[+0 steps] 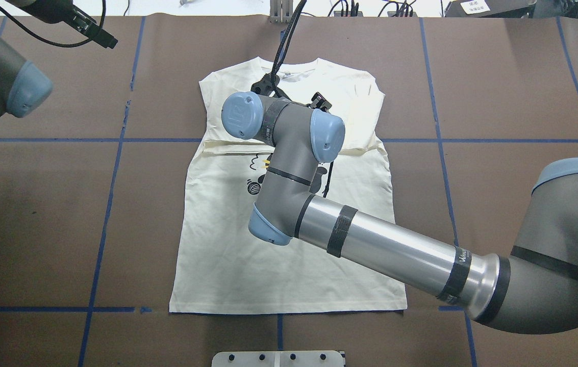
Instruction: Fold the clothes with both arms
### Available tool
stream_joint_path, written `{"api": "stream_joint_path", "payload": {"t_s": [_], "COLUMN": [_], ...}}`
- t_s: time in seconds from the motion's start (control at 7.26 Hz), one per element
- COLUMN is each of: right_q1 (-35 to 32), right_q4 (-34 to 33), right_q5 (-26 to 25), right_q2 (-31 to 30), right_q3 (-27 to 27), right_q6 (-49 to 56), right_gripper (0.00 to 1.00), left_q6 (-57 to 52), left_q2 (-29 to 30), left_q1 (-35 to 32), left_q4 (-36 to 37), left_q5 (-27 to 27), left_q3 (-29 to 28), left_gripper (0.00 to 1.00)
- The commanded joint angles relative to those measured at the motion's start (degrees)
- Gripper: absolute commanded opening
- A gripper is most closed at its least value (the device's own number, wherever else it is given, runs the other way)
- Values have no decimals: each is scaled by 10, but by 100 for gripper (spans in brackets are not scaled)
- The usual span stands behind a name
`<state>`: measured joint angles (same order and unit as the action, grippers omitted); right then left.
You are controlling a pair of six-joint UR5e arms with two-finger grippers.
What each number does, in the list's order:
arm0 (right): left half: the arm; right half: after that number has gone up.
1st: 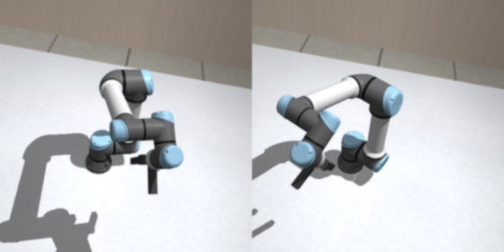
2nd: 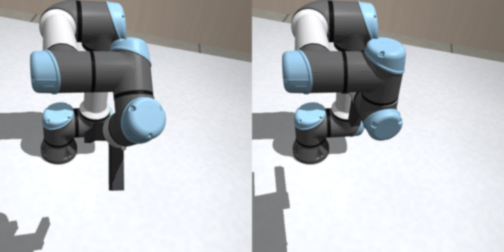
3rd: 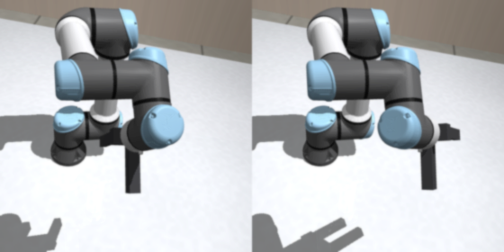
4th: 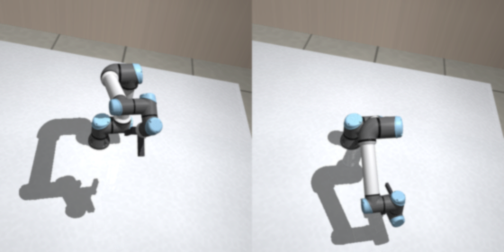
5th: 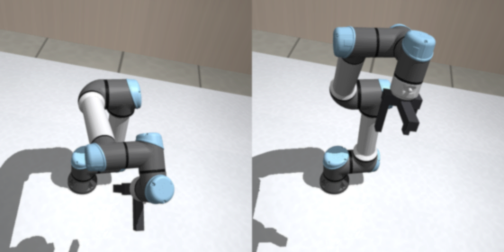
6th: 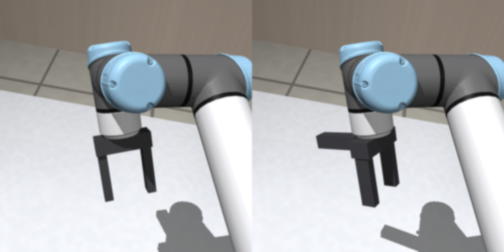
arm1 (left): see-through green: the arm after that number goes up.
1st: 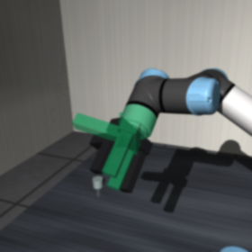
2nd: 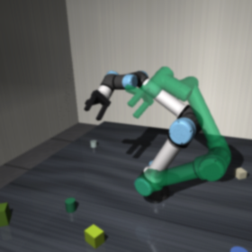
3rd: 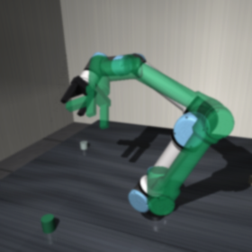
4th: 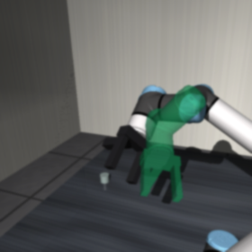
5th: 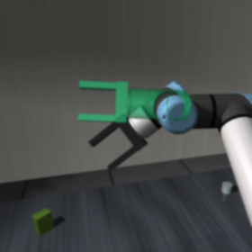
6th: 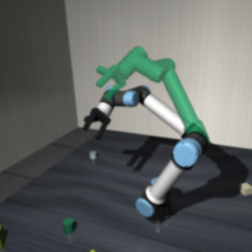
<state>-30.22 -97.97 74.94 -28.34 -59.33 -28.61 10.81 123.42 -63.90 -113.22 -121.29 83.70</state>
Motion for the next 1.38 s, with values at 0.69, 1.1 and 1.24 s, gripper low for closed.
{"api": "stream_joint_path", "payload": {"t_s": [0.69,1.1,1.24], "right_q1": [2,0,-3], "right_q4": [16,25,50], "right_q5": [-15,-15,-13], "right_q2": [-3,-3,-10], "right_q3": [0,-6,-10], "right_q6": [-1,-8,-7], "right_gripper": [12,0,0], "left_q6": [0,0,0], "left_q2": [-4,-4,-4], "left_q1": [0,0,0], "left_q4": [-1,-4,-4], "left_q5": [0,0,0], "left_q3": [0,1,1], "left_gripper": [100,100,100]}}
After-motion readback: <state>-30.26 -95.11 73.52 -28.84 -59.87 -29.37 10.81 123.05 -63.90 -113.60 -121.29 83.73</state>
